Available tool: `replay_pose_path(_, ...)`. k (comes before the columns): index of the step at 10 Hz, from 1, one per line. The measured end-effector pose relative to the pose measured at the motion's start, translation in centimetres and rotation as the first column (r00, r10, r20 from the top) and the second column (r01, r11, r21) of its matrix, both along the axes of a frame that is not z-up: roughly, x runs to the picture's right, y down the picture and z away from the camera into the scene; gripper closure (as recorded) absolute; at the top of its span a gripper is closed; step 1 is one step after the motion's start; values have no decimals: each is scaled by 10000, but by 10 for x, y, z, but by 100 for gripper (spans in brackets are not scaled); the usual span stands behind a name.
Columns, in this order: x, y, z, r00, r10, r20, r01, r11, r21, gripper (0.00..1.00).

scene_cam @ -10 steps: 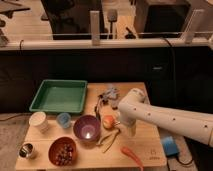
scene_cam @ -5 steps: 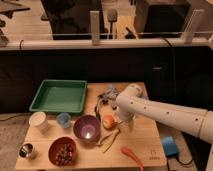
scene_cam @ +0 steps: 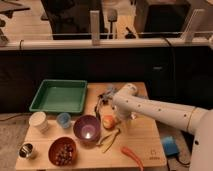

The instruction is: Place fork in table surface

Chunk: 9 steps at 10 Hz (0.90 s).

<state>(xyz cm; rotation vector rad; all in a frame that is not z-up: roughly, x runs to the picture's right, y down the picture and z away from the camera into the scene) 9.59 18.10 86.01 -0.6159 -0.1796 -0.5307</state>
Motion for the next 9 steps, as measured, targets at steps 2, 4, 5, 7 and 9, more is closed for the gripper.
replay_pose_path(2,3,-1,6,9996,142,-252,-143,9999,-34,20)
replay_pose_path(4,4,0,5,9995,166,-261,-167,9999,-46,20)
replay_pose_path(5,4,0,5,9995,171,-260,-172,9998,-50,20)
replay_pose_path(7,2,0,6,9996,153,-248,-154,9999,-49,20)
replay_pose_path(9,3,0,5,9996,154,-252,-156,9999,-52,20)
